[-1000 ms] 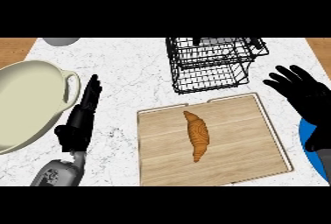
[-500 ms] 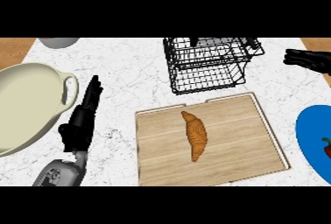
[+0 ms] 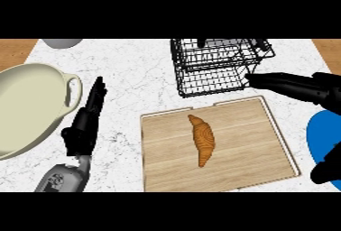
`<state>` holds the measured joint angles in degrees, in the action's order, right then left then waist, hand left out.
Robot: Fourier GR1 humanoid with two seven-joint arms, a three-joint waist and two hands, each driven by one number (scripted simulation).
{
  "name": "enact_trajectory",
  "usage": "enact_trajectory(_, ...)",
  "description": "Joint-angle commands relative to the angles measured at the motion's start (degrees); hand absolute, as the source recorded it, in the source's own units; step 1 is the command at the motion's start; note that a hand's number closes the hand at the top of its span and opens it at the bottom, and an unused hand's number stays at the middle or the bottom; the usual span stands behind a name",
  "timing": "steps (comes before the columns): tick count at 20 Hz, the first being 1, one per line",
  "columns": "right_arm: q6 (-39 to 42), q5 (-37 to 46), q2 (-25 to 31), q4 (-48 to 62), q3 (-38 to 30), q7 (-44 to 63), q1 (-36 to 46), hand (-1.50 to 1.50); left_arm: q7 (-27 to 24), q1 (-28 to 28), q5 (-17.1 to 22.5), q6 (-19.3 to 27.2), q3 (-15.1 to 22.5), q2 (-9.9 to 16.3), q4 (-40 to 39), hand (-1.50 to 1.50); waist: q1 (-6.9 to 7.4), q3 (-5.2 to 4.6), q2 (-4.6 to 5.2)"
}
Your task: Pick the croissant from the tray and place it in the tiered basket
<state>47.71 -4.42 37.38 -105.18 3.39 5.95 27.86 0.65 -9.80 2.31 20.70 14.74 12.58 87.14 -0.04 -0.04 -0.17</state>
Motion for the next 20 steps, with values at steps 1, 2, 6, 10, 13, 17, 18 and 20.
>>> enact_trajectory(1, -0.4, -0.5, -3.3, -6.1, 3.6, 9.8, 1.1, -1.50, 1.5, 1.1, -0.8, -0.4, -0.1, -0.9, 2.1, 0.00, 0.10, 0.00, 0.01)
enact_trajectory(2, -0.5, 2.8, -4.0, -7.2, 4.0, 7.3, -1.9, -1.50, 2.9, 1.8, -3.6, 1.4, 2.7, -2.4, 3.3, 0.00, 0.06, 0.03, 0.04)
enact_trajectory(6, 1.8, 3.9, -5.6, -8.6, 3.6, 10.3, -1.2, -1.50, 3.9, -0.3, -3.1, -1.0, -1.2, -1.7, 3.0, 0.00, 0.12, 0.03, 0.11)
enact_trajectory(10, 4.8, 6.2, -5.8, -7.3, 4.8, 12.0, -1.1, -1.50, 4.7, 2.3, -4.6, -0.4, -0.5, -2.3, 5.9, 0.00, 0.34, 0.04, 0.11)
enact_trajectory(13, 5.8, 6.3, -7.2, -5.8, 6.6, 16.8, 1.4, -1.50, 2.6, -0.1, -2.9, -3.6, -3.3, -1.7, 2.0, 0.00, 0.28, 0.01, 0.16)
enact_trajectory(17, 6.6, 15.6, -6.9, -8.3, 8.8, 10.1, -5.6, -1.50, -0.4, 1.4, -4.4, -2.8, -2.3, -4.2, 0.0, 0.00, 0.23, 0.06, 0.22)
enact_trajectory(18, 7.3, 14.4, -6.8, -9.2, 5.7, 10.9, -5.2, -1.50, -1.8, 1.3, -4.3, -3.7, -4.0, -4.0, -2.0, 0.00, 0.09, 0.04, 0.18)
enact_trajectory(20, 8.1, 15.6, -5.8, -10.5, 5.5, 11.0, -6.2, -1.50, 1.8, 1.7, -5.2, -3.1, -2.6, -4.6, 2.6, 0.00, 0.08, 0.05, 0.13)
